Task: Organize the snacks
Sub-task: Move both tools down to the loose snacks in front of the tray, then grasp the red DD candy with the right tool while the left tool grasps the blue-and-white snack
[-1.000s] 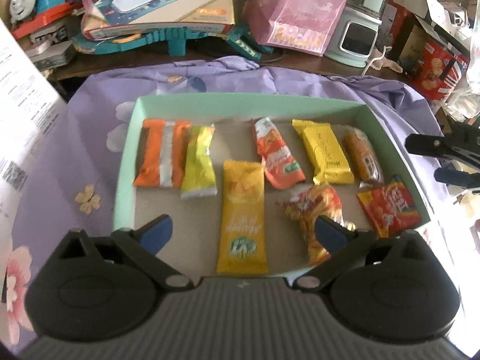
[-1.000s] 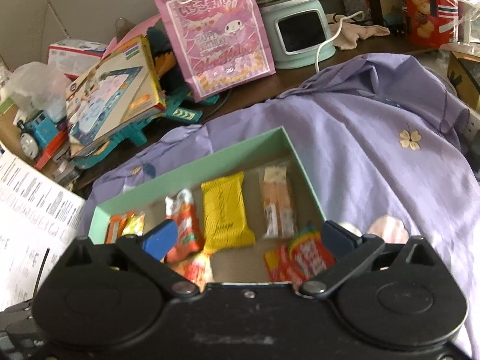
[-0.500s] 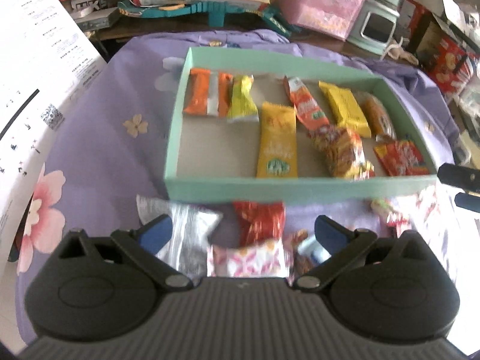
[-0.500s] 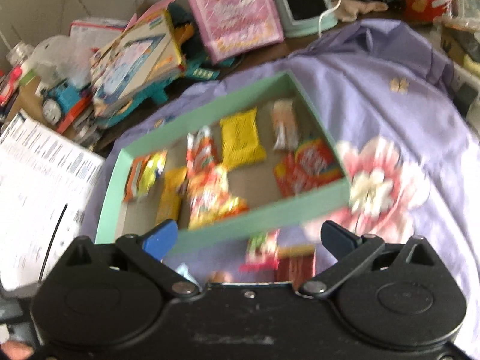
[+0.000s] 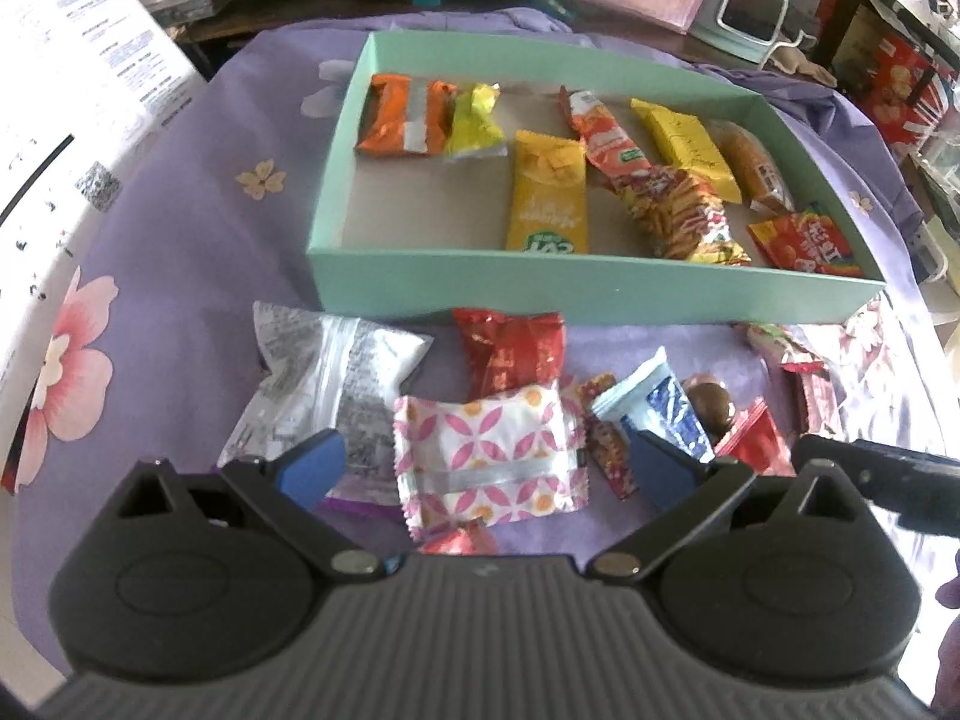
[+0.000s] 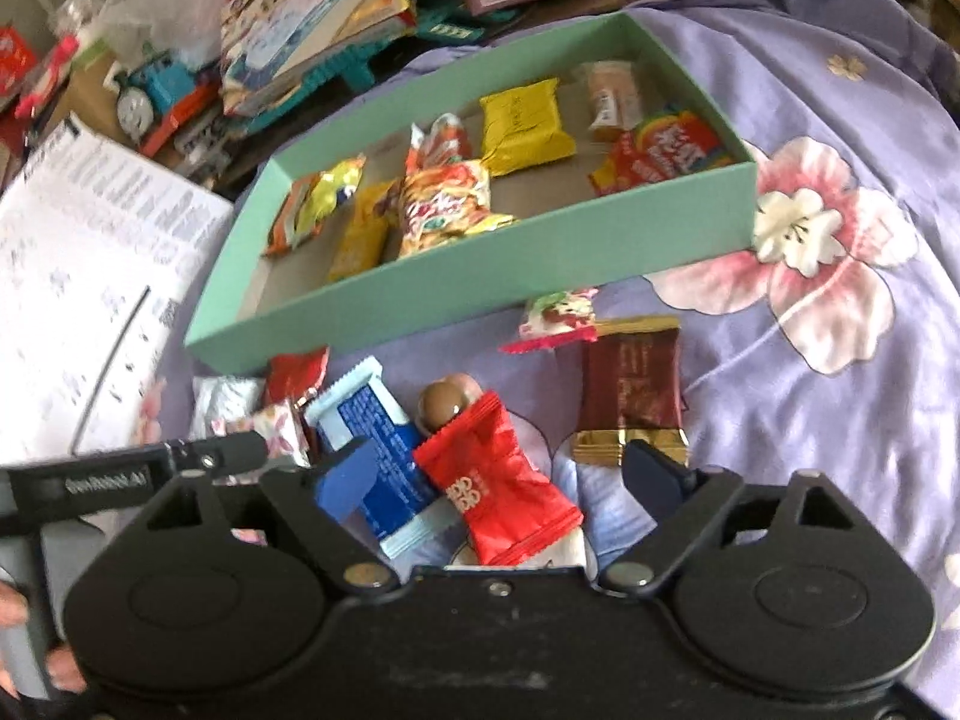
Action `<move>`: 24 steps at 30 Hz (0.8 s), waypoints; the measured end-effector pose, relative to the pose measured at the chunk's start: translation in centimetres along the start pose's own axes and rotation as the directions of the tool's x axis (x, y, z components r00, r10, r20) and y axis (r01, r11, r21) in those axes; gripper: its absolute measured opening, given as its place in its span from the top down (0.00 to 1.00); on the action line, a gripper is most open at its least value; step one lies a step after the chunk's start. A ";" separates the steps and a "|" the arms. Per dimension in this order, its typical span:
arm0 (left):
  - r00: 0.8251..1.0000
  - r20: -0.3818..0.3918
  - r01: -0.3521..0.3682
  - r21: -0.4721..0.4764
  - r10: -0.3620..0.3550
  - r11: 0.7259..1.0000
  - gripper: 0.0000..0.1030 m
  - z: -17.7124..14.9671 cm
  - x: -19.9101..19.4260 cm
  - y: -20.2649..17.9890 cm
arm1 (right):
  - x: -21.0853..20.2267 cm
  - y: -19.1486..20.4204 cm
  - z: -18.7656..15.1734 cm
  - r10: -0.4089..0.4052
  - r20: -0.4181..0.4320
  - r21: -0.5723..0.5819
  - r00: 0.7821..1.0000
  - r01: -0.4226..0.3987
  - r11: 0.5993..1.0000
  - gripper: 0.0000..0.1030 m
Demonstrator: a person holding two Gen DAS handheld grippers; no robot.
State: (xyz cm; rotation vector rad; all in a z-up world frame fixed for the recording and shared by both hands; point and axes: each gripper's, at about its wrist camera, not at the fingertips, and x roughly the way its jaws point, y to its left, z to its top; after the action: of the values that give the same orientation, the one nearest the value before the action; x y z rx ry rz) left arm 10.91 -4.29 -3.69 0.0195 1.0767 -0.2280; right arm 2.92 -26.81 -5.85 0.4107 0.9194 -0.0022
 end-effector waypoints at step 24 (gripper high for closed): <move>1.000 0.003 -0.015 -0.013 0.015 1.000 0.04 0.0 0.5 -3.0 | 0.2 -1.2 -1.3 -0.082 -0.016 -0.063 0.997 0.080 0.995 0.67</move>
State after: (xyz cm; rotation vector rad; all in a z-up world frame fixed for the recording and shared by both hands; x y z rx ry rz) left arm 10.53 -7.28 -3.82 0.0154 1.0747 -0.2071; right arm 1.82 -27.47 -7.09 0.3159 0.9515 -0.0439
